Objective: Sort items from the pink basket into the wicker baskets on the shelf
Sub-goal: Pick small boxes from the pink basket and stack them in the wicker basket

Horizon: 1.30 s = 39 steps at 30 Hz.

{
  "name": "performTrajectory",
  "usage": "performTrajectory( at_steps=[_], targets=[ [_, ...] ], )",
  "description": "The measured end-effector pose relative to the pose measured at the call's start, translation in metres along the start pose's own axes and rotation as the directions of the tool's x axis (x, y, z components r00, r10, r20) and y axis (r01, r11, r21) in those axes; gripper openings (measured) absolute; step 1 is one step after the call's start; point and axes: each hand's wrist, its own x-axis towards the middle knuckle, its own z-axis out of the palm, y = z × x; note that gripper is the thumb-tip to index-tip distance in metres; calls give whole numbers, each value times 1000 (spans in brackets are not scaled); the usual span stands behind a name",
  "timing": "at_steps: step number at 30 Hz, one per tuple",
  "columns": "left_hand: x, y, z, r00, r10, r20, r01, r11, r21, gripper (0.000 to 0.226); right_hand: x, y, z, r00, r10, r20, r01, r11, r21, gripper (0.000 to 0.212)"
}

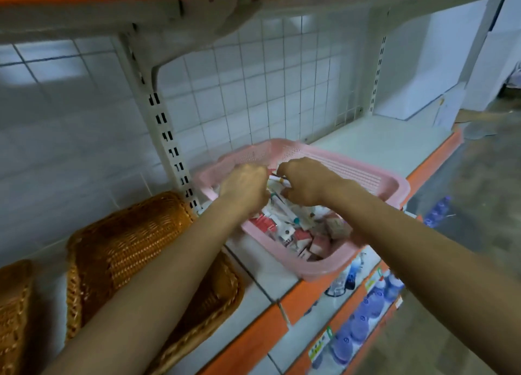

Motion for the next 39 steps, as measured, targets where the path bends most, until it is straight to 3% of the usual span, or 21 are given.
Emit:
performTrajectory(
  at_steps=[4,8,15,21,27,34,39],
  targets=[
    [20,-12,10,994,-63,94,63,998,7,27,30,17,1,983,-109,147,113,993,-20,27],
    [40,-22,19,982,-104,158,102,995,20,27,61,29,1,946,-207,248,218,976,-19,43],
    [51,-25,28,956,-165,243,180,983,-40,28,109,42,13,897,-301,324,340,938,-68,33],
    [53,-27,34,950,-202,239,227,971,-78,25,132,52,37,869,-309,386,358,932,-59,28],
    [55,-23,34,948,-251,196,266,962,-54,23,139,51,42,912,-326,251,344,938,-33,19],
    [50,-14,26,943,-325,70,330,942,-67,27,129,44,31,895,-399,201,411,911,-21,25],
    [39,-9,21,919,-393,-24,389,916,-96,33,115,39,6,885,-461,62,460,887,36,29]
  ],
)
